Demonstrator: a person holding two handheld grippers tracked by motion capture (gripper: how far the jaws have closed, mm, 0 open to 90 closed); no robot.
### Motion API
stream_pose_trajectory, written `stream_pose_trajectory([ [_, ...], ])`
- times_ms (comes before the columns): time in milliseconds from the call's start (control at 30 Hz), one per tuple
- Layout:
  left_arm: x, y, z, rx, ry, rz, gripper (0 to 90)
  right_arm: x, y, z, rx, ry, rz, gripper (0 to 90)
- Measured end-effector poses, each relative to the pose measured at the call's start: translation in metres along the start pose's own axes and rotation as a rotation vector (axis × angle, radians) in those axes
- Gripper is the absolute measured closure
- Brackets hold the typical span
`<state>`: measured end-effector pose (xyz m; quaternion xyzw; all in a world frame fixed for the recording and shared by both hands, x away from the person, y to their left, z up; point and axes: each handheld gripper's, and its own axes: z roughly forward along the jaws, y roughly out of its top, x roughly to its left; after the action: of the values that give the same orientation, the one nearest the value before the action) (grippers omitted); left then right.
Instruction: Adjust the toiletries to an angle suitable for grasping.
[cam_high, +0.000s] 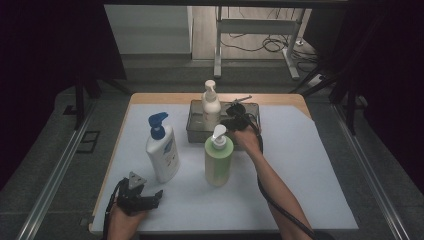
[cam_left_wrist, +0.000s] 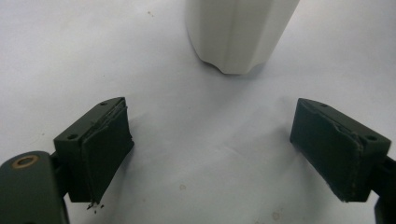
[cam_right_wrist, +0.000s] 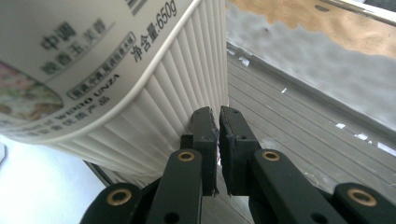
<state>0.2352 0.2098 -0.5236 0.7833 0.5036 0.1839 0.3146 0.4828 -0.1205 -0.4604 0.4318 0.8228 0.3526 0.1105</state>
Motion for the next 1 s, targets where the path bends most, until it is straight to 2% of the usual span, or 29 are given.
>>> stream_pose_trajectory([
  [433,0.000,0.000,0.000,-0.001,-0.001,0.000,11.9,0.007,0.004,0.007,0.019,0.008,-0.014,84.8],
  [1000,0.000,0.000,0.000,-0.001,-0.001,0.000,11.9,0.018,0.011,0.020,0.030,0.042,-0.026,84.7],
])
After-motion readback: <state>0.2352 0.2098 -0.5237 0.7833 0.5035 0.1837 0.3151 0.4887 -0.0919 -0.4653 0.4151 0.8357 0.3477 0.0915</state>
